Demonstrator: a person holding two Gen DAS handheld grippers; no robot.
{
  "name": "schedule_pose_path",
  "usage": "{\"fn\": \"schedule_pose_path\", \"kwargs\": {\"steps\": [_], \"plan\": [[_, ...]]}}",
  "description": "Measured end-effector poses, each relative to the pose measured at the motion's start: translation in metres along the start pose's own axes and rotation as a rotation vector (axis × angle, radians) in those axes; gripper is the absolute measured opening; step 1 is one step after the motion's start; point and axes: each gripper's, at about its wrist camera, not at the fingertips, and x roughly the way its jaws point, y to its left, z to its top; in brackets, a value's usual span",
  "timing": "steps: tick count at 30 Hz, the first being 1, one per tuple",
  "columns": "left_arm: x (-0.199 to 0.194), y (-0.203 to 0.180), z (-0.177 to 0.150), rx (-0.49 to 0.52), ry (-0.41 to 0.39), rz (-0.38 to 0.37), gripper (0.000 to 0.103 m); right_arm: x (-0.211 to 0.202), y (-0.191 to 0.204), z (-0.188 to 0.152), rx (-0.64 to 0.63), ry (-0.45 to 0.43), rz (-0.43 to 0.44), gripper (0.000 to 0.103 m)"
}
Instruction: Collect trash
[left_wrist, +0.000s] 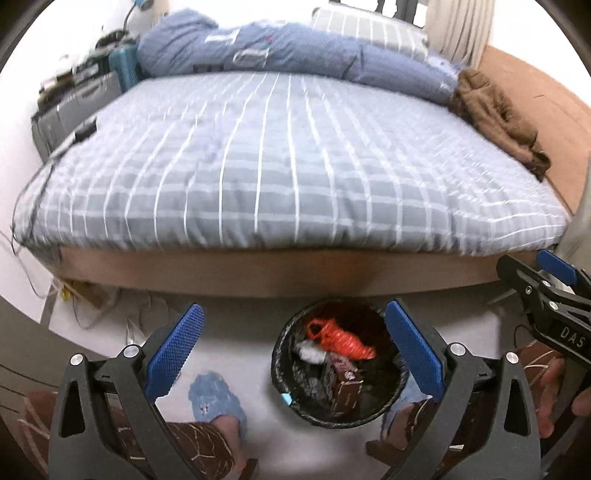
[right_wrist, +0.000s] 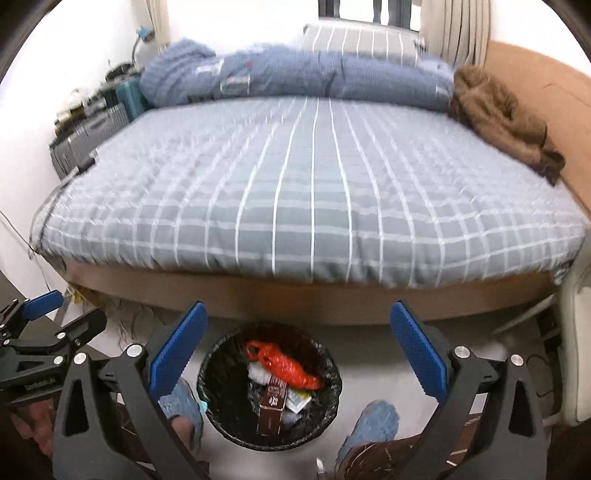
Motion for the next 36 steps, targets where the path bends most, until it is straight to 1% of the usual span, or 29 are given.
{"fn": "schedule_pose_path", "kwargs": {"steps": [4,7,10,12,16,20,36], "plan": [[-0.035,-0.008,0.011,0.008,-0.047,-0.007,0.097,-0.036,-0.007,0.01,0.017,-0.044,0.003,0.095],[-0.057,-0.013,0.012,0.01,-0.079,-0.006,0.097,-0.06,-0.01,0.011,0.016,-0.076,-0.013,0.095],[-0.074,-0.017,0.011,0.014,-0.097,-0.001,0.097,-0.077,-0.011,0.007,0.02,-0.093,-0.024,0.095],[-0.08,-0.018,0.009,0.007,-0.101,-0.012,0.097,-0.082,-0.013,0.005,0.024,-0.101,-0.033,0.095],[-0.082,-0.02,0.009,0.01,-0.103,-0.011,0.097,-0.088,-0.017,0.004,0.023,-0.104,-0.059,0.095],[-0.08,-0.02,0.009,0.011,-0.098,-0.008,0.097,-0.084,-0.016,0.004,0.02,-0.1,-0.067,0.095],[-0.072,-0.014,0.009,0.007,-0.085,-0.002,0.097,-0.076,-0.009,0.005,0.011,-0.087,-0.065,0.095]]}}
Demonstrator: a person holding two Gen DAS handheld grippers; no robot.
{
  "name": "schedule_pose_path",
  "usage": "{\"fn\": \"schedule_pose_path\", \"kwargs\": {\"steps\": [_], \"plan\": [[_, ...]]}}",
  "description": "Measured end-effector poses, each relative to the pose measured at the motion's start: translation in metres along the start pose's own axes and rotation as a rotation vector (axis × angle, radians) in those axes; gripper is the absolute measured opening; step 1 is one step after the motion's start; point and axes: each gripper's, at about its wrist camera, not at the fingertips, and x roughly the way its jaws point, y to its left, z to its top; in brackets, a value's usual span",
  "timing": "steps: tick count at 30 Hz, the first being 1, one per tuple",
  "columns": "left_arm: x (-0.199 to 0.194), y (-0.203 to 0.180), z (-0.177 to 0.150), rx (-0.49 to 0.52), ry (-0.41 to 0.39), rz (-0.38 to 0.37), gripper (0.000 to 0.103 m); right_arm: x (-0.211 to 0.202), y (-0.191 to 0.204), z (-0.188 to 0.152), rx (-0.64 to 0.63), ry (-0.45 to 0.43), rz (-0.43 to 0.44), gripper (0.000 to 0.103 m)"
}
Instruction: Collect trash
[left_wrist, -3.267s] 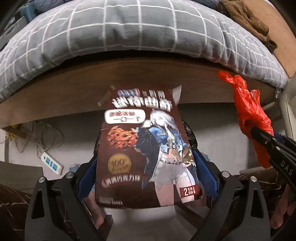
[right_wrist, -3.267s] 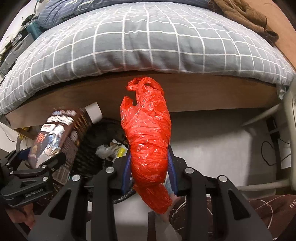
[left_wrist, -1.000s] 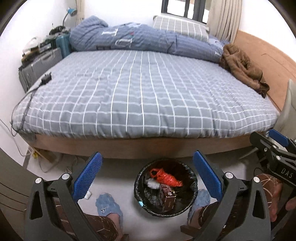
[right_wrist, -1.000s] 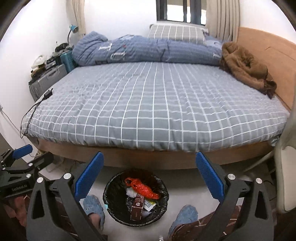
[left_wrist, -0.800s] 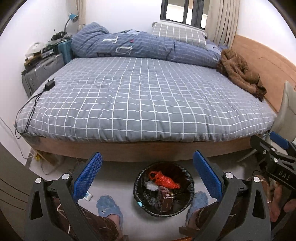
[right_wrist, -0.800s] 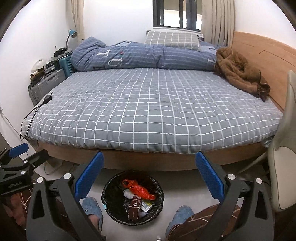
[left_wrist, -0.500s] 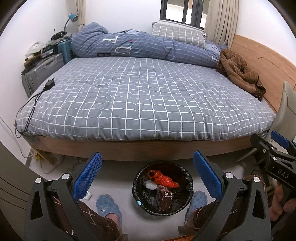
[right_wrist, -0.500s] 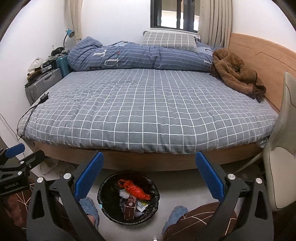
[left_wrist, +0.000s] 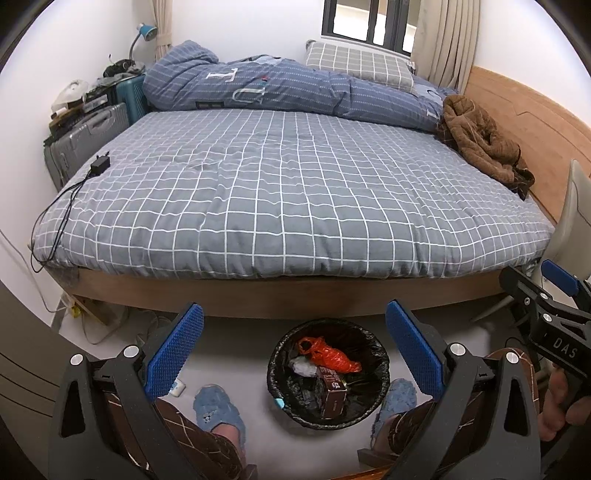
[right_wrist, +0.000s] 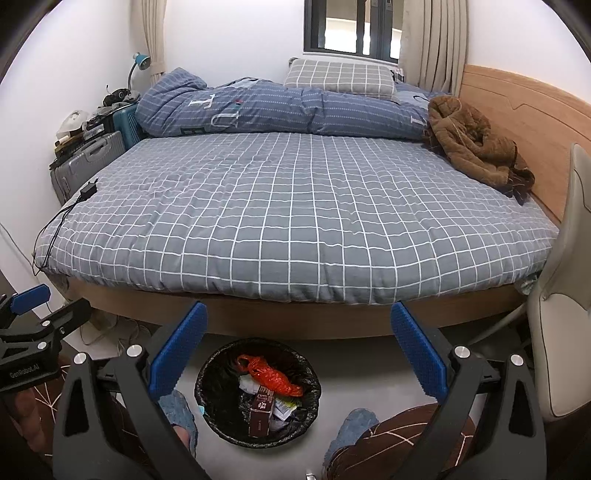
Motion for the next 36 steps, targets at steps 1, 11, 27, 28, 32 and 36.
{"fn": "schedule_pose_path", "kwargs": {"steps": [1,11,27,28,32,36], "plan": [[0.0,0.0,0.0,-0.001,0.001,-0.002,0.097,0.001,0.001,0.0,-0.001,0.001,0.0,0.095],[0.004,-0.006,-0.001,0.018,0.005,0.021,0.097,0.005,0.001,-0.002,0.0,0.008,0.0,0.095],[0.005,-0.007,0.0,0.021,0.004,0.05,0.097,0.011,0.008,-0.006,-0.008,0.016,0.011,0.095],[0.006,-0.006,0.0,0.017,0.004,0.045,0.097,0.011,0.008,-0.006,-0.008,0.016,0.011,0.095],[0.007,-0.009,0.0,0.026,0.003,0.053,0.097,0.011,0.008,-0.006,-0.008,0.015,0.011,0.095],[0.007,-0.011,0.0,0.039,-0.001,0.067,0.097,0.011,0.008,-0.006,-0.005,0.017,0.011,0.095]]}}
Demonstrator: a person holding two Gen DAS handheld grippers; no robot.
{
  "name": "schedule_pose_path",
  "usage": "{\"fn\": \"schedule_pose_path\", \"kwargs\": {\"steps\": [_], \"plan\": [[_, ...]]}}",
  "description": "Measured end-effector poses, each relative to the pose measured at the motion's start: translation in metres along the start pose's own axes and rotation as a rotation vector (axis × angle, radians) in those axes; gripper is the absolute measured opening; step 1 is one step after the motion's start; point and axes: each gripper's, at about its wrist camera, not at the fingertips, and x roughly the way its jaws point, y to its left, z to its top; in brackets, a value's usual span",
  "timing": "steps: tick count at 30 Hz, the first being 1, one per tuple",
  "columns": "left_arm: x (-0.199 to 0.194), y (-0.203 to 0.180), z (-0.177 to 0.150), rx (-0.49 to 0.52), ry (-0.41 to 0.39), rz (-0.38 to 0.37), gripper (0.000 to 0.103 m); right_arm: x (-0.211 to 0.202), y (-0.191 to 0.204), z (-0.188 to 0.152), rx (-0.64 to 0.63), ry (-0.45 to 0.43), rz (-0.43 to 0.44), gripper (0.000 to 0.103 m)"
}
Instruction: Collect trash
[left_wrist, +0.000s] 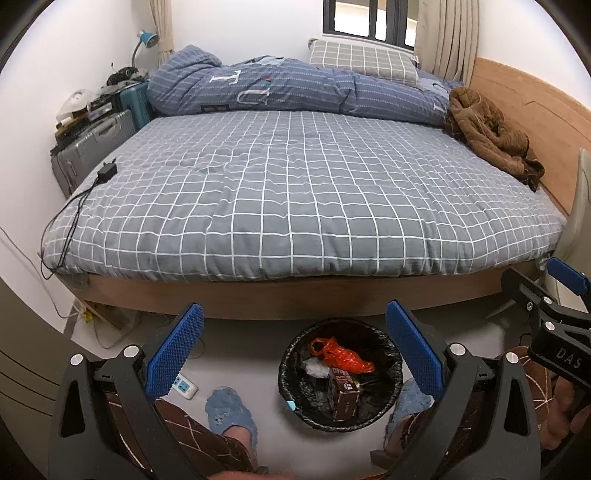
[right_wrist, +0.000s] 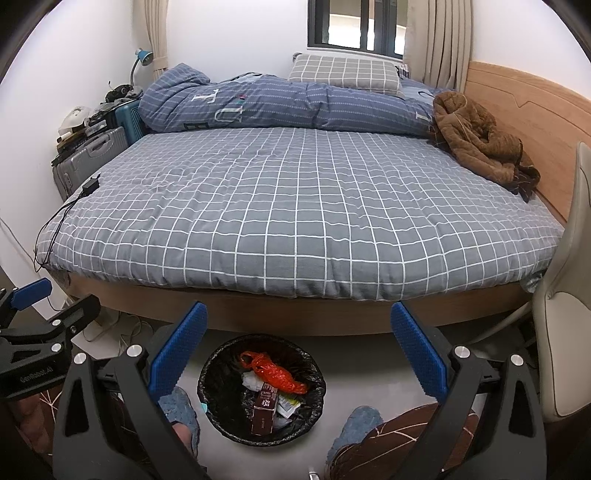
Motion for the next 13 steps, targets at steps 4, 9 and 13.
{"fn": "schedule_pose_path", "kwargs": {"steps": [4,9,13], "plan": [[0.0013,-0.0008,-0.0003,-0.005,0.007,-0.008,0.097,-0.0001,-0.0007,0.0005,0.0,0.0,0.001,0.095],[0.0043,0.0012,0.0,-0.019,0.018,-0.025,0.097,0.0003,-0.0001,-0.0002,-0.001,-0.001,0.001,0.095],[0.0044,0.0032,-0.0001,-0.029,0.018,-0.024,0.097,0.0,-0.0009,0.0004,-0.001,0.0,0.0,0.095]]}}
